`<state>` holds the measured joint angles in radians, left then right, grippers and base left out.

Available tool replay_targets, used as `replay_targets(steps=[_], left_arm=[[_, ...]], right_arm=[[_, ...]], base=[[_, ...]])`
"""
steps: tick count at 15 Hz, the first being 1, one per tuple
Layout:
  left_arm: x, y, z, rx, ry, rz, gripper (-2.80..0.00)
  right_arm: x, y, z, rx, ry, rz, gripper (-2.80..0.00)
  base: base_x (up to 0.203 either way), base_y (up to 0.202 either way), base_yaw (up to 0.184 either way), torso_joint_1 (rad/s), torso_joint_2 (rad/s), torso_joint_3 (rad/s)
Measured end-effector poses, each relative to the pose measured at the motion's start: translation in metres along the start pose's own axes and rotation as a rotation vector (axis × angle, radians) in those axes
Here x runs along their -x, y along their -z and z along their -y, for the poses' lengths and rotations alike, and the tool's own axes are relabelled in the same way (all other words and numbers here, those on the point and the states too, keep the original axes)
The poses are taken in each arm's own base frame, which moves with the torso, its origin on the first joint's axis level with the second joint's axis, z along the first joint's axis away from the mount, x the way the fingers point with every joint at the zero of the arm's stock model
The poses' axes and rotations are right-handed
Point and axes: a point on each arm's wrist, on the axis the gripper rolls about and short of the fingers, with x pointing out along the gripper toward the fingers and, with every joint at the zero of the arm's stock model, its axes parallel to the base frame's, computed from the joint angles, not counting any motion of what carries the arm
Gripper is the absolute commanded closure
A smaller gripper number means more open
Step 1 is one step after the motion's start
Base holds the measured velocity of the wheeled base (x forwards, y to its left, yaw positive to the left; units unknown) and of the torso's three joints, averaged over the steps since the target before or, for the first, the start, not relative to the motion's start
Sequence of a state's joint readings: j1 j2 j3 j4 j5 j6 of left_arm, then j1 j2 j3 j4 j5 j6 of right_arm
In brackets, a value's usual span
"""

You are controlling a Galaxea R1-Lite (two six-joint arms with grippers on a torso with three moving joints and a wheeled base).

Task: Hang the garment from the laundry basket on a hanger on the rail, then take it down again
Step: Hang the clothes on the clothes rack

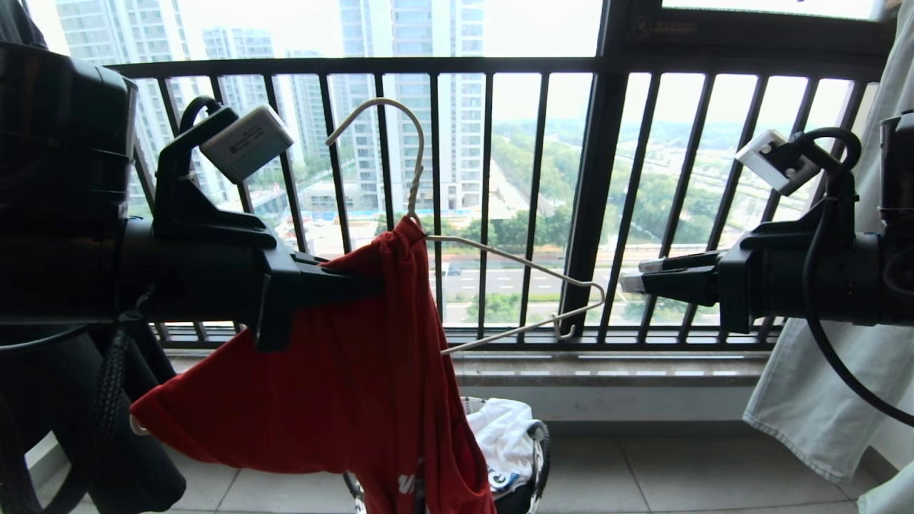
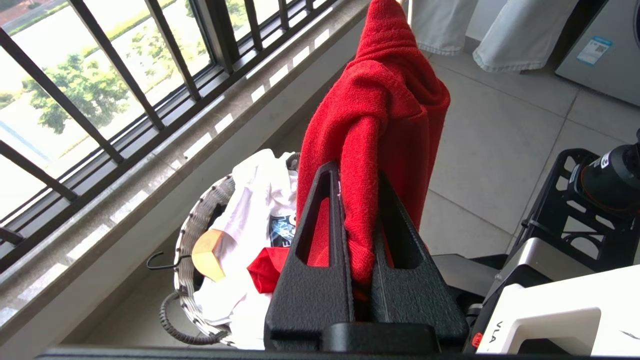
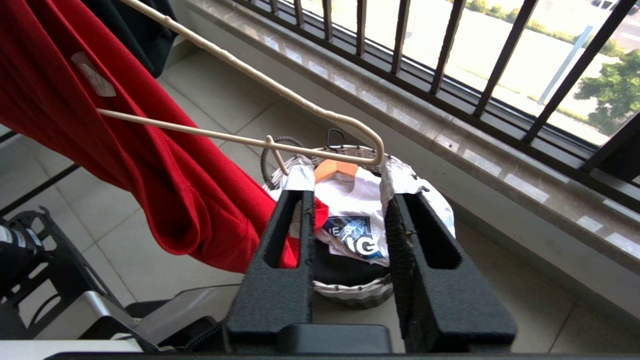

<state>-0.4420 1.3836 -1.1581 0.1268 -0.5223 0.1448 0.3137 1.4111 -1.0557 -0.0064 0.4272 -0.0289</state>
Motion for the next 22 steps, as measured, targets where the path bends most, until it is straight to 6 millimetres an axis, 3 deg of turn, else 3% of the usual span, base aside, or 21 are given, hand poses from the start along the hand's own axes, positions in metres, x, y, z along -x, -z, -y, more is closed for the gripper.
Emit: replay_targets(steps=[2,6,7,13,18,22], left_arm=[[0.002,-0.003,-0.003,0.022,-0.012,0.011,0.00],[0.006,-0.008,-0.006,0.050,-0.029,0.032,0.00],[0.007,-0.010,-0.006,0.056,-0.034,0.043,0.00],[0.017,-0.020,-0.018,0.092,-0.097,0.086,0.00],[0.020,-0.021,-0.019,0.091,-0.110,0.093,0.00],[0.022,-0.022,-0.021,0.089,-0.118,0.100,0.00]], right_arm=[[0.002,0.003,-0.005,-0.068,-0.017,-0.040,0.00],[-0.036,0.016,-0.026,-0.073,-0.134,-0.155,0.00],[-0.045,0.020,-0.032,-0.086,-0.161,-0.186,-2.80],[-0.092,0.044,-0.068,-0.171,-0.244,-0.330,-2.80],[-0.132,0.052,-0.073,-0.308,-0.172,-0.344,-2.80],[-0.149,0.057,-0.073,-0.352,-0.136,-0.348,-2.80]], base=[[0.000,0.000,0.000,0.000,0.00,0.000],[0.000,0.000,0.000,0.000,0.00,0.000],[0.000,0.000,0.000,0.000,0.00,0.000],[0.000,0.000,0.000,0.000,0.00,0.000],[0.000,0.000,0.000,0.000,0.00,0.000],[0.000,0.000,0.000,0.000,0.00,0.000]])
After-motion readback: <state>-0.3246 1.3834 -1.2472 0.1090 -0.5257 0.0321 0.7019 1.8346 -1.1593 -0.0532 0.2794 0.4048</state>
